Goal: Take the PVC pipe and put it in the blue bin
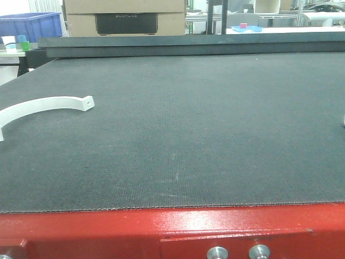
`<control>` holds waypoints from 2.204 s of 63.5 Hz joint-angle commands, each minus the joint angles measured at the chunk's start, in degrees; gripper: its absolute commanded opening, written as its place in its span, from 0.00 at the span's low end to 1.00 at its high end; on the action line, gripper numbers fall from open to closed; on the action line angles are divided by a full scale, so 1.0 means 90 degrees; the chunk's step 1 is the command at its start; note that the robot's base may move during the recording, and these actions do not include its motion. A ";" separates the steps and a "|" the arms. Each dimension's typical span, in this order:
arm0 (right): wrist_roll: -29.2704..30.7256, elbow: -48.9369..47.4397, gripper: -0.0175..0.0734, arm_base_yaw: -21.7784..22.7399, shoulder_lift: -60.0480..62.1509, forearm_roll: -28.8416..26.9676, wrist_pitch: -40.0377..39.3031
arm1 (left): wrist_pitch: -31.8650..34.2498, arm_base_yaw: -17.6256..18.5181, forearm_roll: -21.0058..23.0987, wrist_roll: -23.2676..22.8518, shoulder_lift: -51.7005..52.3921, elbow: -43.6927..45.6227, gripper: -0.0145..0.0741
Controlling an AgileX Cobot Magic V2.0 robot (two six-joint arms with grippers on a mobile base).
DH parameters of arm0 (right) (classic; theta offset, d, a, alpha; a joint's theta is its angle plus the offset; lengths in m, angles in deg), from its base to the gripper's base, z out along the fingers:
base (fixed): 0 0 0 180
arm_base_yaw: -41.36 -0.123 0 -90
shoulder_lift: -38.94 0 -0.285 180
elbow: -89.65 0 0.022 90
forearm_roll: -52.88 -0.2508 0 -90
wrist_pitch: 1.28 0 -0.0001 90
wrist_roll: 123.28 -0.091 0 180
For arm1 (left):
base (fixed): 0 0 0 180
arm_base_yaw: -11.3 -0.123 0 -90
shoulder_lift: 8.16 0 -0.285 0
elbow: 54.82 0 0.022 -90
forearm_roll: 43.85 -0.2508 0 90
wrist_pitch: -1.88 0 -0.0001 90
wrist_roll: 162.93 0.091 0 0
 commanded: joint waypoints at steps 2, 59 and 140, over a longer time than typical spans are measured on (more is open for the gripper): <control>-0.0004 -0.0005 0.01 -0.0015 0.0013 -0.0002 -0.0179 | 0.0098 -0.0002 0.0023 -0.0039 0.0024 0.0021 0.04; -0.0004 -0.1231 0.01 -0.0015 0.0013 -0.0469 -0.0096 | 0.0098 -0.0002 0.0023 -0.0039 0.0024 0.0021 0.04; -0.0004 -0.5344 0.01 -0.0201 -0.4050 -0.0469 0.3781 | -0.2379 -0.0002 0.0009 -0.0039 -0.1818 0.3040 0.04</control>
